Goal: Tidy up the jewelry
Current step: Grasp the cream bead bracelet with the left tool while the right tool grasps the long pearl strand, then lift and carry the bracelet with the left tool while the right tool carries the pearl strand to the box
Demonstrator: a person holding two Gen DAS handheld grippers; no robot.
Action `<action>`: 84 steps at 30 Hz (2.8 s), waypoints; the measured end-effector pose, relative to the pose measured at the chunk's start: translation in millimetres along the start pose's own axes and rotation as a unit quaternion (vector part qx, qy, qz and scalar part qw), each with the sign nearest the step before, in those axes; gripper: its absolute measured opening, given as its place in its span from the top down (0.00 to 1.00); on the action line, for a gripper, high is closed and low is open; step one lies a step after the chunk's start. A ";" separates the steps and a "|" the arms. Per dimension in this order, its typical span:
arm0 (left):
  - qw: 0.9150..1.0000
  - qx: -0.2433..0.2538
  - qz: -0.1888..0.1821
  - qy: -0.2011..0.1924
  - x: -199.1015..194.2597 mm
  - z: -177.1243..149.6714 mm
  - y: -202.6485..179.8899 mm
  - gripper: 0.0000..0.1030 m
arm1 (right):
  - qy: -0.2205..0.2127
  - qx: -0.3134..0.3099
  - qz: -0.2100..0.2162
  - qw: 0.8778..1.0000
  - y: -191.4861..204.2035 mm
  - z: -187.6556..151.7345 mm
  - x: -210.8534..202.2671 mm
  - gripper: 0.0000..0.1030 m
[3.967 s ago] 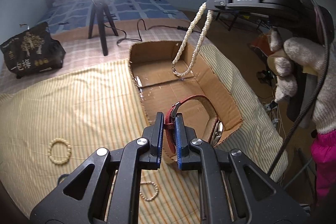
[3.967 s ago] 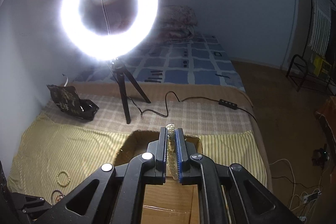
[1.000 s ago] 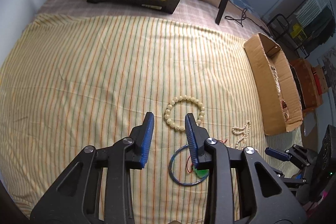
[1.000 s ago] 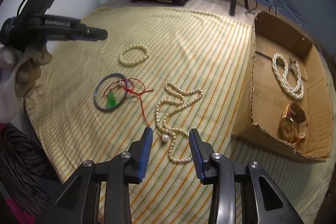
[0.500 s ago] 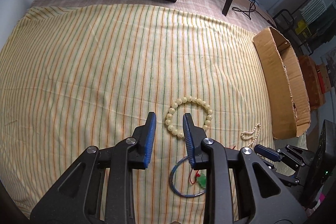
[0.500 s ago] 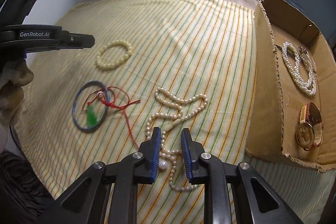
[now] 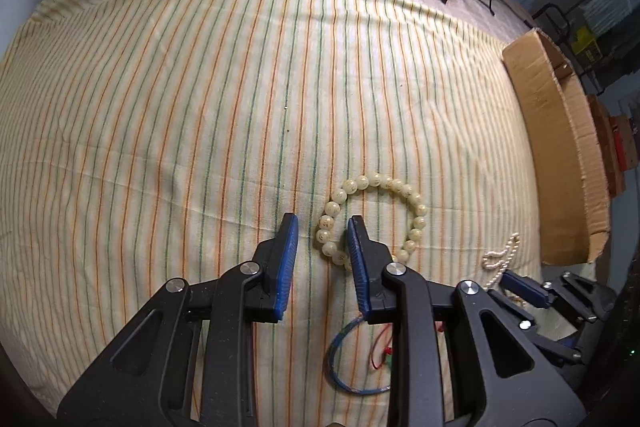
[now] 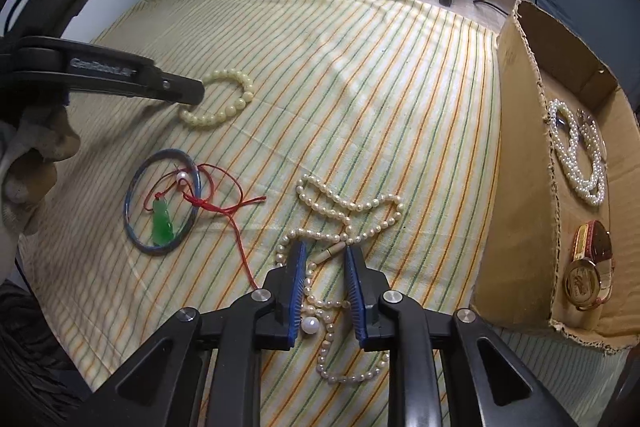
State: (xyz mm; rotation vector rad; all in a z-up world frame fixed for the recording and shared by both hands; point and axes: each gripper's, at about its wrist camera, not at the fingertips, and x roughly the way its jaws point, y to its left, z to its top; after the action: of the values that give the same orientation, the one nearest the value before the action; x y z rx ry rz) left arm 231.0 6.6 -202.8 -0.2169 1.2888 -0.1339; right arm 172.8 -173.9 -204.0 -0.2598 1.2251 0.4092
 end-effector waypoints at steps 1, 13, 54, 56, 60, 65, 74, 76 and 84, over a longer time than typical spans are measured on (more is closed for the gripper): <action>1.000 0.002 0.002 -0.002 0.3 -0.4 -0.6 0.81 | -0.001 0.000 -0.003 1.000 1.2 -0.3 -0.6 0.92; 1.000 -0.021 -0.006 -0.022 -12.5 1.7 5.0 0.95 | -0.028 0.029 0.015 0.999 -8.8 -2.2 -21.1 0.99; 0.978 0.031 -0.120 -0.167 -138.5 3.3 -78.3 0.95 | -0.271 0.088 0.049 0.957 -58.4 48.8 -195.9 0.99; 0.977 0.035 -0.125 -0.166 -139.3 2.7 -85.3 0.95 | -0.281 0.094 0.046 0.954 -64.6 50.3 -202.5 0.99; 0.976 0.045 -0.137 -0.166 -140.7 2.8 -100.1 0.95 | -0.300 0.106 0.037 0.947 -78.9 52.6 -216.2 0.99; 0.973 0.064 -0.147 -0.168 -142.8 1.2 -122.7 0.95 | -0.313 0.128 0.024 0.941 -101.3 49.0 -224.4 0.99; 0.969 0.099 -0.166 -0.154 -132.2 -3.4 -169.7 0.95 | -0.312 0.150 -0.012 0.938 -133.7 37.3 -228.1 0.99; 0.968 0.106 -0.169 -0.150 -128.5 -3.9 -179.0 0.95 | -0.309 0.154 -0.018 0.938 -139.9 35.5 -227.1 0.99; 0.968 0.122 -0.173 -0.131 -109.1 -5.9 -208.3 0.95 | -0.291 0.174 -0.036 0.940 -166.5 27.5 -217.0 0.99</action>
State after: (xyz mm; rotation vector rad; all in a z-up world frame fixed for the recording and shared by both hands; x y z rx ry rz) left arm 200.1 -172.4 -53.4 -0.2376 0.9512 -0.5430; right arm 208.5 -347.7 6.0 0.1208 0.6821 0.1763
